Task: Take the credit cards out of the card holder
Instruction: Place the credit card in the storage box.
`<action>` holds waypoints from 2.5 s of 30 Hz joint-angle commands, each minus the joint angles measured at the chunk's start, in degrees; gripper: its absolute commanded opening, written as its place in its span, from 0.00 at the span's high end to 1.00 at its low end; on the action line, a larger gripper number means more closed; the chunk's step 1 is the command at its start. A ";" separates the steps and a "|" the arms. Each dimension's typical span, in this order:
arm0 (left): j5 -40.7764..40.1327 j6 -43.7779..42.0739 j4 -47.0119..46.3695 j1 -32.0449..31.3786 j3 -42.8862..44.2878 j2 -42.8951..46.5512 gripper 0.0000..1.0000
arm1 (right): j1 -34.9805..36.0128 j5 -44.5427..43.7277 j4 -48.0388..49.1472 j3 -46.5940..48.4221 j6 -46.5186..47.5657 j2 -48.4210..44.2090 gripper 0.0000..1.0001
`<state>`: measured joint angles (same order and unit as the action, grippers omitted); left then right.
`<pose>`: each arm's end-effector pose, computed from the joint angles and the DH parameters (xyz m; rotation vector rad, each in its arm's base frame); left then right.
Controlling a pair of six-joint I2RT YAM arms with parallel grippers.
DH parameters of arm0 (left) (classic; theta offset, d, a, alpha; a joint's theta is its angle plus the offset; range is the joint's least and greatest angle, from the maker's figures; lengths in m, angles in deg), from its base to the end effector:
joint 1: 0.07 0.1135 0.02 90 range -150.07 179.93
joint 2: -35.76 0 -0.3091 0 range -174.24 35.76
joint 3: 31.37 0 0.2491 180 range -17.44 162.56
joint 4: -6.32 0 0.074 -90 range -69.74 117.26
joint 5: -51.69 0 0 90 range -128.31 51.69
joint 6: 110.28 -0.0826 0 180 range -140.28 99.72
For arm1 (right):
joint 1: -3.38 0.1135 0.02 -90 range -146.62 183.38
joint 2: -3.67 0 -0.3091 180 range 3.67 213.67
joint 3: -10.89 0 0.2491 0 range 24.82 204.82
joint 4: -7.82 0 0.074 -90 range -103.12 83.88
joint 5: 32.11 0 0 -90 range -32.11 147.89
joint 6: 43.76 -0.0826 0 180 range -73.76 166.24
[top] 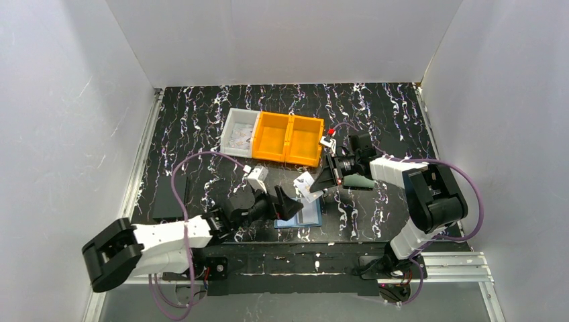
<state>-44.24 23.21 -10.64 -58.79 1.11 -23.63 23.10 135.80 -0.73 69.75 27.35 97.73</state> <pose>0.1312 -0.1994 0.2398 0.1703 1.8987 -1.1829 0.2659 0.1811 0.2151 -0.7465 2.1123 1.9148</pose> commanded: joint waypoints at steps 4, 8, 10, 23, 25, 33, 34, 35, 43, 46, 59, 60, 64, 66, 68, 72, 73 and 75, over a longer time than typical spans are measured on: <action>0.61 15.56 -26.36 1.66 2.26 -10.21 0.10 | -0.21 2.61 -2.78 2.36 4.04 -1.52 0.99; 0.03 18.95 -29.75 2.99 2.19 -14.91 0.19 | -0.39 2.96 -3.02 2.44 4.28 -1.90 0.99; -0.20 20.58 -32.22 3.61 1.74 -17.11 0.24 | -0.39 3.03 -3.22 2.51 4.43 -2.01 0.99; 5.04 27.10 -48.91 5.52 2.36 -30.65 0.71 | -0.39 3.12 -4.77 2.84 5.80 -1.71 0.99; 5.52 27.10 -49.08 5.54 2.54 -31.18 0.84 | -0.39 3.04 -4.77 2.83 5.76 -1.73 0.99; 12.65 20.90 -37.79 11.17 -0.31 -19.94 1.00 | -1.62 1.22 -8.75 4.23 8.55 -3.07 0.37; 15.64 18.12 -30.19 13.13 0.20 -16.31 1.00 | -2.15 0.14 -12.40 5.03 11.24 -3.95 0.24; 18.86 14.03 -20.07 14.85 1.61 -11.65 1.00 | -2.64 -1.76 -16.83 6.02 15.46 -4.90 0.15; 9.87 -49.20 74.46 23.43 42.25 -5.62 1.00 | -4.21 -14.28 -22.38 6.84 23.34 -10.04 0.04; -2.08 -66.30 91.12 24.54 56.47 -14.93 1.00 | -5.10 -13.94 -22.48 6.76 23.41 -9.95 0.04; -3.80 -98.12 95.13 30.32 85.75 -42.57 1.00 | -8.37 -12.41 -20.02 5.43 21.93 -10.61 0.03; -3.55 -99.70 94.78 30.45 86.47 -43.88 1.00 | -8.39 -12.28 -19.98 5.41 21.81 -10.57 0.03; -2.34 -103.98 93.22 31.07 89.27 -48.68 1.00 | -8.56 -11.84 -19.82 5.43 21.47 -10.55 0.03; -1.90 -105.49 91.43 31.55 89.33 -49.93 1.00 | -8.64 -11.70 -19.80 5.43 21.37 -10.47 0.03; -0.58 -106.45 89.91 32.19 89.20 -50.94 1.00 | -8.65 -11.56 -19.74 5.40 21.27 -10.39 0.03; 0.12 -108.58 87.72 33.22 87.61 -52.61 1.00 | -8.90 -11.28 -19.69 5.43 21.10 -10.22 0.03; 0.10 -108.80 87.60 33.49 87.60 -53.19 1.00 | -8.99 -11.14 -19.63 5.37 21.09 -10.17 0.03; 0.51 -109.16 87.18 33.97 87.57 -53.89 1.00 | -9.08 -11.03 -19.46 5.30 20.91 -10.04 0.03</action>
<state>-45.56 -82.97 77.40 -25.94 88.64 -77.47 14.51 122.79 -22.06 74.95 48.77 88.51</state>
